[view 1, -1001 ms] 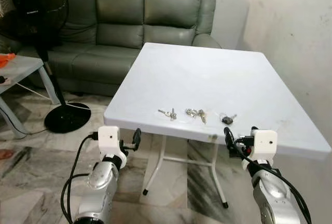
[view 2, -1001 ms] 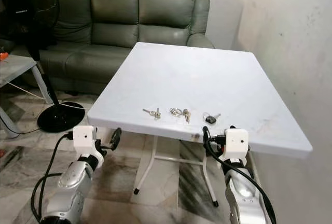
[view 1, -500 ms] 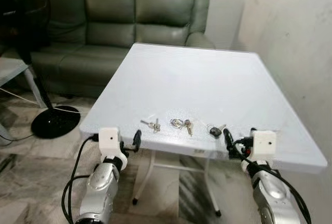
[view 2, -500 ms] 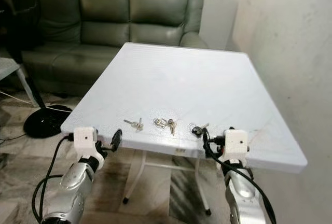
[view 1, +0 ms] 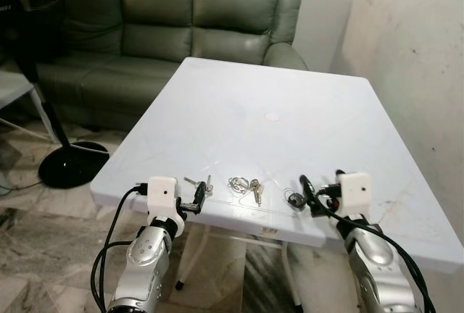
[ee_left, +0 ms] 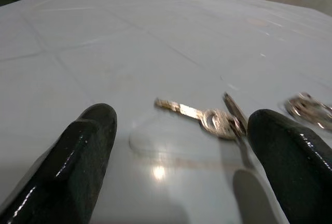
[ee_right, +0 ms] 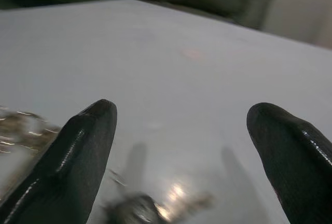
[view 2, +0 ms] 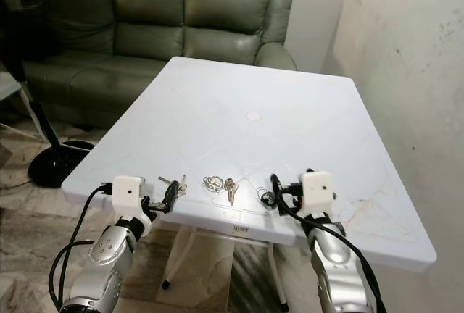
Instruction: Hang keys on a hook
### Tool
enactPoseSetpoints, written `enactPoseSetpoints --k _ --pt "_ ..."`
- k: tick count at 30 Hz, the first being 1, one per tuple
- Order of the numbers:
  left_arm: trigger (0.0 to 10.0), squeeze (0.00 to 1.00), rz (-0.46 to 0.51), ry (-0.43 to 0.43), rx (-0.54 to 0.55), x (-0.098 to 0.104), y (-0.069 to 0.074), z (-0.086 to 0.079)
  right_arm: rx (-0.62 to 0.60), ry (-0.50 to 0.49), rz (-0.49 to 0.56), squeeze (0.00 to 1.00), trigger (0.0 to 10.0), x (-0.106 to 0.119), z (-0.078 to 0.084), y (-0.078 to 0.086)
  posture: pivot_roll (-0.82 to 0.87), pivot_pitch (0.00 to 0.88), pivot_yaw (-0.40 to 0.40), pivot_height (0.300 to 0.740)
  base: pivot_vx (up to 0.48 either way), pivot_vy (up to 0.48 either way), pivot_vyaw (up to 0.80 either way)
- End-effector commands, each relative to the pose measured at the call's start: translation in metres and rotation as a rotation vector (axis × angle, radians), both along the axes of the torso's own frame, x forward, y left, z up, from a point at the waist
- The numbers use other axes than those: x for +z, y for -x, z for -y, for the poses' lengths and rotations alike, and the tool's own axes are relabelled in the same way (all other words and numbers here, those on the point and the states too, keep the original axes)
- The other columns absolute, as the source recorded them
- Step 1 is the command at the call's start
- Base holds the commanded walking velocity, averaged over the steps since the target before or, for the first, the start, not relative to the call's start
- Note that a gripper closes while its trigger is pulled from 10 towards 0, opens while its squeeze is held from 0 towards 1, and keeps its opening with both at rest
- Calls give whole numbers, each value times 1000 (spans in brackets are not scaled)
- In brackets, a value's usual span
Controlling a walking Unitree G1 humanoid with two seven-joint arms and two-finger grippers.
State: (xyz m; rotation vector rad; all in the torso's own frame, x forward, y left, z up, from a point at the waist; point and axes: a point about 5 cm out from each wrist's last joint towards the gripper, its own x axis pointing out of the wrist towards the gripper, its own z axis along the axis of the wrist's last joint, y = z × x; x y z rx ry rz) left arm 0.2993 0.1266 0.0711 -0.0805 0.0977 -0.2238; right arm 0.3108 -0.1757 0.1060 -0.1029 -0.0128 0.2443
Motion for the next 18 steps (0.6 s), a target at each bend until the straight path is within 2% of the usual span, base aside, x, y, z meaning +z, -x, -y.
enactPoseSetpoints --k 1,4,13,18 --pt "10000 0 -3 -20 -43 0 3 6 37 31 -7 0 10000 -1 2 -1 33 15 -66 740 0 0 0" --pt "10000 0 1 -21 -80 0 8 14 111 62 -13 0 10000 2 3 -3 36 9 -67 740 0 0 0" --pt "10000 0 11 -24 -85 3 10 18 210 113 -47 0 10000 1 4 -5 38 7 -78 740 0 0 0" --pt "10000 0 33 -63 -108 6 12 23 254 154 -121 0 10000 -11 4 -4 40 17 -83 740 0 0 0"
